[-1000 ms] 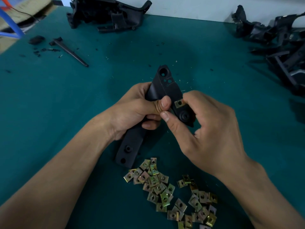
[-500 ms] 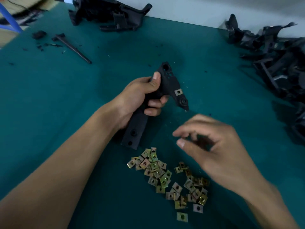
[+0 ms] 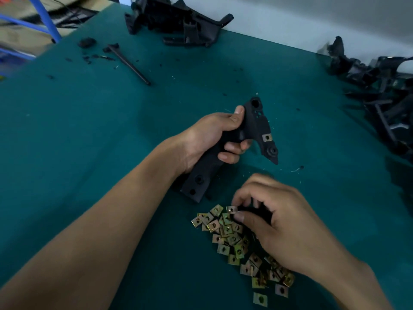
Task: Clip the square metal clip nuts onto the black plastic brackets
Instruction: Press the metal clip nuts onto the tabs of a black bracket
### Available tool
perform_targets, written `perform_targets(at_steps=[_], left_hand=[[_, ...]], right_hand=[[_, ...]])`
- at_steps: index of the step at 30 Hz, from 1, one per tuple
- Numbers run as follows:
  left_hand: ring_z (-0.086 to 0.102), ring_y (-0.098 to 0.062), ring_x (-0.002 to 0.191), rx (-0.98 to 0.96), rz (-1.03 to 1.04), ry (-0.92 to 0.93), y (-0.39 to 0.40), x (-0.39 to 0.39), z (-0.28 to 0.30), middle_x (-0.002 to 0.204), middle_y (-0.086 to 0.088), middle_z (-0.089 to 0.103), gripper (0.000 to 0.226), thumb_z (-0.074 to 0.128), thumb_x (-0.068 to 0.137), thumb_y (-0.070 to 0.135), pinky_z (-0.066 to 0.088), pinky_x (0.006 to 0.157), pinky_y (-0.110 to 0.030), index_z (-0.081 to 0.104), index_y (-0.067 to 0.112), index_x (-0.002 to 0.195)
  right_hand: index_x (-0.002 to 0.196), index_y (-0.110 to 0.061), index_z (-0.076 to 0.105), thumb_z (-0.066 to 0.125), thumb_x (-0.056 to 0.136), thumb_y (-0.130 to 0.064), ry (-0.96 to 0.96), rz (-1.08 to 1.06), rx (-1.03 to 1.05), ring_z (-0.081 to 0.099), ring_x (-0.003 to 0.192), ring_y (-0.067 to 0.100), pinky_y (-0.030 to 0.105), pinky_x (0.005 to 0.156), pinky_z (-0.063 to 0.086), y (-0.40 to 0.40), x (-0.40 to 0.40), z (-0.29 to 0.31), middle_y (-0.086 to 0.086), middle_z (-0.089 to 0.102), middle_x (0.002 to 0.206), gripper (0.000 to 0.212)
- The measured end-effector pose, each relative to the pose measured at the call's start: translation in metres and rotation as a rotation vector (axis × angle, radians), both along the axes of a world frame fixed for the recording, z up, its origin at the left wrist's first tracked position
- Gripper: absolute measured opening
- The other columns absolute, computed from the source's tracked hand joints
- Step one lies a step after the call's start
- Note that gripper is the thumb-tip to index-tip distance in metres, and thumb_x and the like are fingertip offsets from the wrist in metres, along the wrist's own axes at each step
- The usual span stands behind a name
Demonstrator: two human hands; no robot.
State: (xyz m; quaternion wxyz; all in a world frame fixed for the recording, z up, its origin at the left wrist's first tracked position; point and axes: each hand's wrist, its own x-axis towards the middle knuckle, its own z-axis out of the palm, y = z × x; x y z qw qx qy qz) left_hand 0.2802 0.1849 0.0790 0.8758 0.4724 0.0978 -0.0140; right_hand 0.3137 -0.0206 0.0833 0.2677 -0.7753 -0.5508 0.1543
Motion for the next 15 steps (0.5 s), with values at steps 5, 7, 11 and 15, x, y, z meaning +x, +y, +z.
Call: perform_targets(at_steps=[5, 7, 11, 15], left_hand=[[0.029, -0.01, 0.052, 0.004, -0.019, -0.005, 0.001, 0.0, -0.001, 0.066, -0.006, 0.049, 0.034, 0.038, 0.107, 0.037, 0.027, 0.037, -0.017, 0.048, 0.006, 0.099], [0.029, -0.01, 0.053, 0.005, -0.027, -0.007, 0.002, 0.0, -0.002, 0.067, -0.006, 0.049, 0.034, 0.038, 0.107, 0.038, 0.027, 0.038, -0.017, 0.049, 0.006, 0.101], [0.029, -0.01, 0.054, -0.001, -0.03, -0.02, 0.003, 0.001, -0.002, 0.067, -0.006, 0.049, 0.036, 0.038, 0.107, 0.038, 0.026, 0.039, -0.017, 0.051, 0.006, 0.098], [0.027, -0.01, 0.055, -0.06, -0.02, -0.029, 0.005, 0.001, -0.002, 0.068, -0.006, 0.047, 0.034, 0.037, 0.107, 0.038, 0.027, 0.038, -0.016, 0.05, 0.008, 0.096]], right_hand=[[0.09, -0.033, 0.069, 0.074, 0.088, -0.016, 0.261, -0.221, 0.153, 0.068, 0.091, 0.017, 0.025, 0.078, 0.053, -0.017, 0.023, -0.003, -0.006, 0.072, 0.094, 0.018], [0.091, -0.023, 0.07, 0.071, 0.089, -0.004, 0.321, -0.315, 0.252, 0.071, 0.098, 0.017, 0.028, 0.088, 0.055, -0.02, 0.035, -0.003, -0.003, 0.075, 0.098, 0.019], [0.095, -0.007, 0.062, 0.061, 0.096, 0.002, 0.427, -0.389, 0.519, 0.072, 0.102, 0.031, 0.036, 0.085, 0.061, -0.027, 0.051, 0.004, 0.008, 0.074, 0.105, 0.009], [0.104, -0.004, 0.051, 0.057, 0.102, -0.013, 1.205, 0.026, 0.049, 0.067, 0.104, 0.053, 0.045, 0.081, 0.061, -0.033, 0.055, 0.014, 0.036, 0.063, 0.123, 0.011]])
